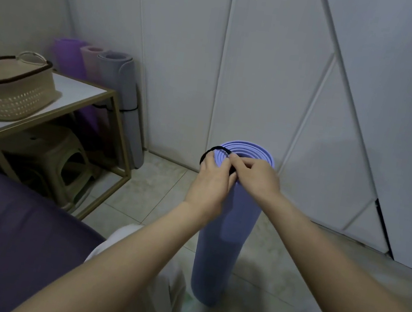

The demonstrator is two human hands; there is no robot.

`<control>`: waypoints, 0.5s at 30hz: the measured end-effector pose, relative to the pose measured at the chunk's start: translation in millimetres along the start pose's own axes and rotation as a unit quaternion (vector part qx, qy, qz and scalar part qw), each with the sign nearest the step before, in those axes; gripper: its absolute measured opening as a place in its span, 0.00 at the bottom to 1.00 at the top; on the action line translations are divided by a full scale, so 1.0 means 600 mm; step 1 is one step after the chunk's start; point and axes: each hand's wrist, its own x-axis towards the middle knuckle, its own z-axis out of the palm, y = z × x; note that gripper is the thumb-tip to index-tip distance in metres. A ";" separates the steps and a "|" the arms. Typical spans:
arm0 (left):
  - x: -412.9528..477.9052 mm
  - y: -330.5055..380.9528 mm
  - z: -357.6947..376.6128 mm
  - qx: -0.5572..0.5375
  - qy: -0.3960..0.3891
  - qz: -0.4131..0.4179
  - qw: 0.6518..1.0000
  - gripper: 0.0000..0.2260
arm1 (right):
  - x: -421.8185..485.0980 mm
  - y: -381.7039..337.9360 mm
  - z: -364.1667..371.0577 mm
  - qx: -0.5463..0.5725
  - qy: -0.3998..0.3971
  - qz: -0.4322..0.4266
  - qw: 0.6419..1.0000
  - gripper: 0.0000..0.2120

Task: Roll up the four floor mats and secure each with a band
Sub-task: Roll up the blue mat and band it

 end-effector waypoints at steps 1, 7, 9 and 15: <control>0.000 -0.003 0.000 0.008 0.000 0.007 1.000 0.14 | 0.000 0.000 0.003 0.004 0.011 0.007 1.000 0.19; 0.001 -0.023 -0.015 -0.068 -0.048 0.035 0.996 0.15 | 0.004 -0.007 0.015 -0.010 0.039 0.011 0.999 0.11; 0.000 -0.027 -0.021 -0.134 -0.036 0.025 0.990 0.15 | 0.004 -0.005 0.018 -0.019 0.058 0.009 0.998 0.11; 0.017 -0.042 -0.036 -0.205 0.063 -0.073 0.974 0.10 | 0.008 -0.010 0.029 0.027 0.005 -0.010 1.000 0.09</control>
